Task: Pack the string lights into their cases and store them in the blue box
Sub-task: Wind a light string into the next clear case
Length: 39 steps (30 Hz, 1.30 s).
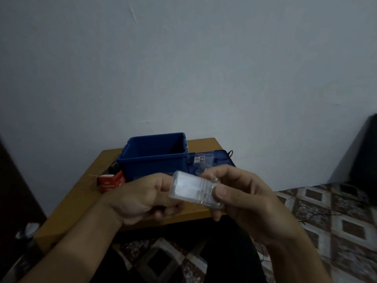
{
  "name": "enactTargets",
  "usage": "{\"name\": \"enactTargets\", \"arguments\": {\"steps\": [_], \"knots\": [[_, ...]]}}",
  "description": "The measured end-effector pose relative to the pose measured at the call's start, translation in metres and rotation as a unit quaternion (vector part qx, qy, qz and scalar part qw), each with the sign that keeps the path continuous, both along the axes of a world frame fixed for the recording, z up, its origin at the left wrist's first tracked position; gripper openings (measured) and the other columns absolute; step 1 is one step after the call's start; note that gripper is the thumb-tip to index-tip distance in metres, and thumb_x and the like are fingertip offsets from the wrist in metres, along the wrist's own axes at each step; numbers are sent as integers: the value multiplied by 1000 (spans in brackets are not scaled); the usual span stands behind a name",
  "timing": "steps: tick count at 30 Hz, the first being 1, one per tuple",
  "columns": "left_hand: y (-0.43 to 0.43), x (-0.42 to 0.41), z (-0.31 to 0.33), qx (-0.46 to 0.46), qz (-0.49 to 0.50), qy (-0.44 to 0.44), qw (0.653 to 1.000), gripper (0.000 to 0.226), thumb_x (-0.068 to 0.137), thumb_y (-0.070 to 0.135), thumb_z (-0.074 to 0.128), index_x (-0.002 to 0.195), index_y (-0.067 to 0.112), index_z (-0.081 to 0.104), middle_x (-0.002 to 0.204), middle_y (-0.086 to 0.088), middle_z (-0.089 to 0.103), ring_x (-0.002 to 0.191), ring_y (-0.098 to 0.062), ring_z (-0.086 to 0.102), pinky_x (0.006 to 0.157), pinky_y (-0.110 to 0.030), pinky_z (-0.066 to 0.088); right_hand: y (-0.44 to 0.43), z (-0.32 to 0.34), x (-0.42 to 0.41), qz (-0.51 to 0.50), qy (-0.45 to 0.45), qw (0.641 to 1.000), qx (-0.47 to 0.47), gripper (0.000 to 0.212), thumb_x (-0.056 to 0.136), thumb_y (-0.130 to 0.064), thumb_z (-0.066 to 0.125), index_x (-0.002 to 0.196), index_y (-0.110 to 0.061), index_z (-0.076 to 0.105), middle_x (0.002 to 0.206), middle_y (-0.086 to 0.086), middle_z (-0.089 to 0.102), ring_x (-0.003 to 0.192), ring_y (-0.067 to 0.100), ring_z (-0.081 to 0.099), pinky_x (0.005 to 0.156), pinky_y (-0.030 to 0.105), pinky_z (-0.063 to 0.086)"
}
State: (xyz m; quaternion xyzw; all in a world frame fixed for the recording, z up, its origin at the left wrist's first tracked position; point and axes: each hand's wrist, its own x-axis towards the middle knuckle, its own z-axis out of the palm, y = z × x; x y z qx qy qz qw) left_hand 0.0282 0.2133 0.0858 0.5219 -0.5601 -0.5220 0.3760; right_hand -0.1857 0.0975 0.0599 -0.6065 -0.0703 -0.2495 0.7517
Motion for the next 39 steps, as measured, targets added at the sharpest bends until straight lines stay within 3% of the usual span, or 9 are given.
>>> {"name": "enactTargets", "arguments": {"steps": [3, 6, 10, 13, 17, 24, 27, 33, 39], "knots": [[-6, 1, 13, 15, -30, -68, 997, 36, 90, 32, 67, 96, -3, 66, 72, -11, 57, 60, -22, 44, 56, -30, 37, 2, 1, -2, 14, 29, 999, -30, 23, 87, -13, 67, 108, -3, 69, 98, 22, 55, 76, 24, 55, 62, 26, 52], [-9, -2, 34, 42, -35, -123, 991, 42, 89, 44, 65, 81, 4, 58, 61, 0, 45, 50, -9, 34, 47, -19, 28, 2, 2, -4, -22, 64, 993, -92, 24, 89, -17, 70, 109, -5, 69, 96, 32, 52, 78, 34, 53, 64, 28, 52], [-15, -13, 58, 71, -1, -250, 966, 45, 90, 51, 65, 82, 6, 62, 60, -2, 43, 51, -12, 32, 49, -24, 24, 2, 4, -5, -81, 109, 975, -174, 19, 92, -20, 67, 110, -13, 70, 96, 24, 61, 75, 26, 59, 67, 30, 51], [-16, -23, 69, 62, 65, -300, 950, 35, 95, 37, 61, 72, 12, 67, 55, 0, 45, 48, -11, 34, 48, -23, 28, 4, 6, -6, -125, 128, 960, -217, 17, 93, -29, 65, 108, -23, 70, 96, 16, 65, 76, 24, 62, 67, 34, 53], [-11, -32, 76, -9, 129, -331, 935, 25, 95, 16, 60, 75, 10, 73, 54, 4, 56, 49, -5, 46, 47, -17, 37, 4, 6, -7, -213, 143, 926, -278, 14, 93, -38, 61, 106, -39, 66, 91, 5, 67, 82, 29, 63, 72, 51, 53], [-4, -43, 68, -108, 225, -398, 883, 20, 93, 17, 61, 81, 24, 75, 64, 13, 68, 57, -1, 61, 48, -13, 43, 8, 4, -2, -322, 138, 870, -346, 17, 92, -40, 59, 108, -41, 62, 93, -16, 60, 82, 10, 62, 68, 31, 56], [-1, -46, 63, -126, 255, -362, 888, 24, 97, 12, 59, 87, 27, 75, 69, 10, 71, 59, -5, 64, 48, -14, 45, 9, 2, 2, -369, 120, 848, -361, 17, 89, -43, 56, 105, -40, 61, 96, -21, 56, 83, 7, 60, 67, 25, 54], [5, -59, 49, -171, 302, -230, 909, 22, 96, 7, 61, 104, 22, 74, 69, 1, 73, 56, -4, 65, 53, -9, 44, 8, -3, 10, -459, 61, 803, -376, 16, 95, -30, 62, 110, -35, 63, 90, -21, 54, 80, 7, 58, 64, 16, 44], [4, -73, 32, -170, 329, -48, 928, 48, 91, 7, 65, 130, 31, 54, 80, -10, 76, 64, -18, 69, 61, -32, 45, 8, -3, 11, -497, 32, 788, -362, 18, 95, -28, 59, 111, -33, 63, 92, -14, 57, 80, 10, 60, 63, 29, 51]]}}
